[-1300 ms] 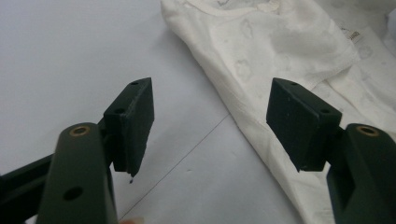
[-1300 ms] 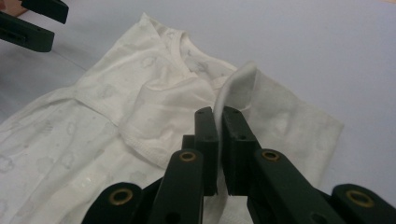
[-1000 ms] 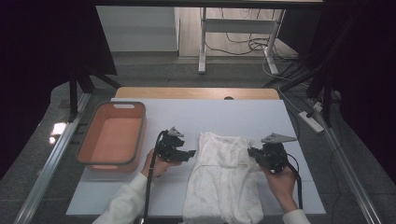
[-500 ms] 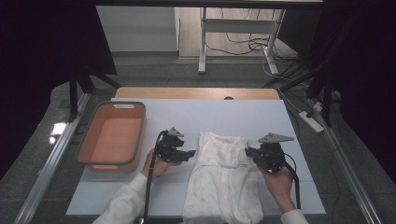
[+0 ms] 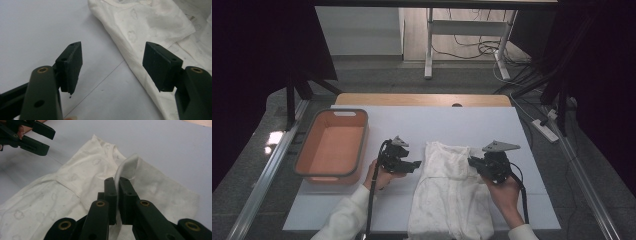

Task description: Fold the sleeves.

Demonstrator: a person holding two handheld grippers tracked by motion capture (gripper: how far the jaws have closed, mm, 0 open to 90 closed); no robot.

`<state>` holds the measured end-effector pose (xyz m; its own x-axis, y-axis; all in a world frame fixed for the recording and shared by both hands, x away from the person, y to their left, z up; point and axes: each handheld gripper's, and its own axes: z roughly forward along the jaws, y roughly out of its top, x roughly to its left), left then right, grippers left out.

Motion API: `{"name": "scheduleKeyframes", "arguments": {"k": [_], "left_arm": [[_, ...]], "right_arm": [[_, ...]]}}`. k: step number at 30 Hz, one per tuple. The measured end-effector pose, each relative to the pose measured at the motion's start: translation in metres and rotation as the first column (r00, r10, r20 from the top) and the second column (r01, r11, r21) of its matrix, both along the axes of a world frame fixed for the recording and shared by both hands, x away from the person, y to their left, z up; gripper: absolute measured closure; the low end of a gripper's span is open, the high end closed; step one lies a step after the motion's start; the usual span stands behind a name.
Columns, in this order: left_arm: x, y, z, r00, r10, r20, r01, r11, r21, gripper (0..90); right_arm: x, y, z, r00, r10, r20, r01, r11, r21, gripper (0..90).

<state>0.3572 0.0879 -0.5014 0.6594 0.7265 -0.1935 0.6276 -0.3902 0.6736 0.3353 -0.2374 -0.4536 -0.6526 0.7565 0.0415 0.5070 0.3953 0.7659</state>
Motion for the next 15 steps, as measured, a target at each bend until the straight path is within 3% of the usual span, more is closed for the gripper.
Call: {"name": "scheduleKeyframes", "arguments": {"k": [15], "left_arm": [[0.0, 0.002, 0.001, 1.0, 0.007, 0.003, -0.007, 1.0, -0.007, 32.7]], "right_arm": [[0.008, 0.022, -0.002, 0.999, 0.045, -0.007, -0.045, 0.999, -0.008, 85.3]]}}
